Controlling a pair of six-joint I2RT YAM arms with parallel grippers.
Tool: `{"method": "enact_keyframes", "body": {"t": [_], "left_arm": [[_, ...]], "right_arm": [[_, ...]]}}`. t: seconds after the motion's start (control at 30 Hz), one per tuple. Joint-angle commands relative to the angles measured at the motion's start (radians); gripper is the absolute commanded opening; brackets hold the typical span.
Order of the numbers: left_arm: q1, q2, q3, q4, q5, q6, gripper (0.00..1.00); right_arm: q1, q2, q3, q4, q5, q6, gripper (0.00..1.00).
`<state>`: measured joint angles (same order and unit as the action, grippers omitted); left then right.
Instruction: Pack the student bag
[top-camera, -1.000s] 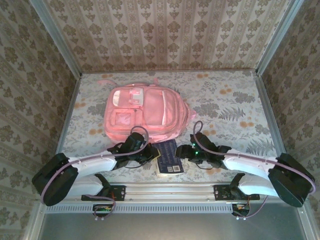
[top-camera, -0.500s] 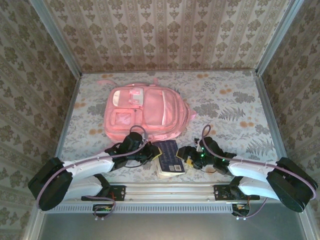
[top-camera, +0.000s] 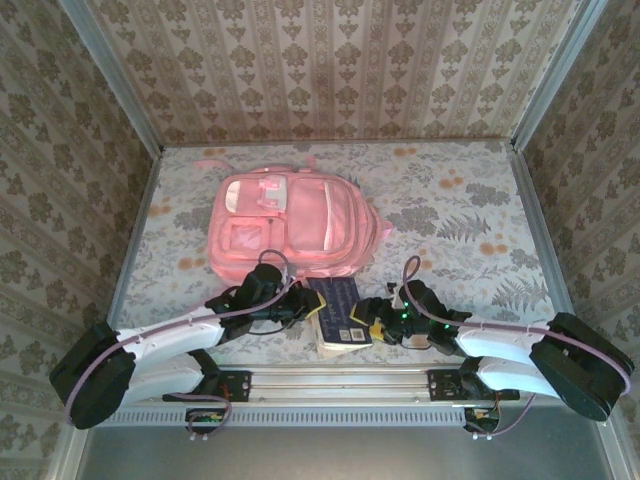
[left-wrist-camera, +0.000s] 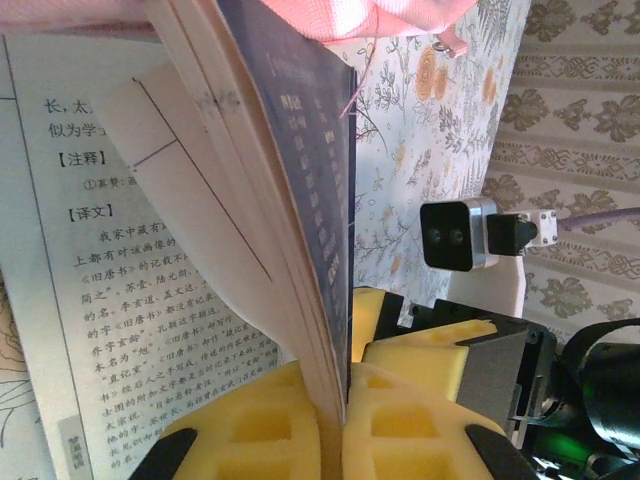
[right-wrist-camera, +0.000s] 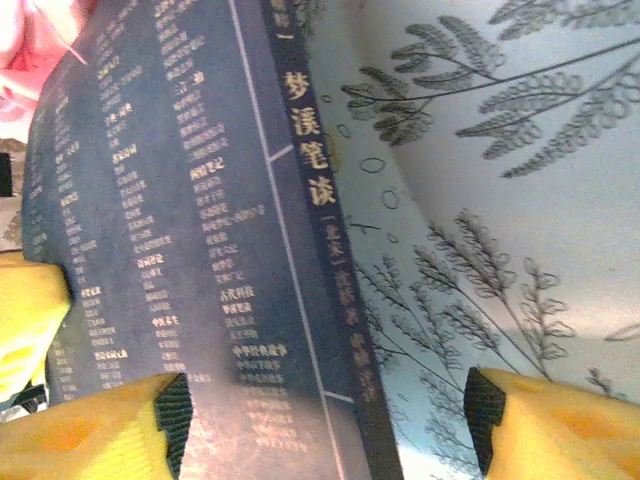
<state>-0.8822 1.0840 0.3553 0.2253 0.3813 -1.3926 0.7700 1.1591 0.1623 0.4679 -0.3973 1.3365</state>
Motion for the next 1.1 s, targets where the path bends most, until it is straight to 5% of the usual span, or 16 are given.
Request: {"method": "enact_keyframes", "body": {"t": [0.0,0.13,0.4,0.47,0.63,0.73,1.07], "left_arm": [[-0.005,-0.010,0.053,0.073,0.010,-0.004,0.00],[-0.006,0.002,0.058,0.069,0.017,0.006,0.00],[-0.005,-0.015,0.041,-0.010,-0.016,0.035,0.01],[-0.003,-0.016,0.040,-0.031,-0.016,0.043,0.09],[0.007,-0.029,0.072,-0.147,-0.023,0.090,0.50],[0.018,-0.057,0.105,-0.254,-0.034,0.140,0.65],[0.096,-0.077,0.222,-0.343,0.030,0.219,0.86]], "right_arm": [[0.029,0.042,-0.014,0.100,0.014,0.043,0.69],[0.045,0.014,-0.008,0.126,0.035,0.057,0.52],[0.043,-0.283,-0.028,-0.114,0.142,0.046,0.09],[0.040,-0.379,-0.031,-0.207,0.174,0.040,0.02],[0.015,-0.493,-0.049,-0.285,0.171,0.043,0.00],[0.014,-0.529,-0.034,-0.326,0.162,0.019,0.00],[0.009,-0.656,0.163,-0.508,0.174,-0.091,0.00]]}}
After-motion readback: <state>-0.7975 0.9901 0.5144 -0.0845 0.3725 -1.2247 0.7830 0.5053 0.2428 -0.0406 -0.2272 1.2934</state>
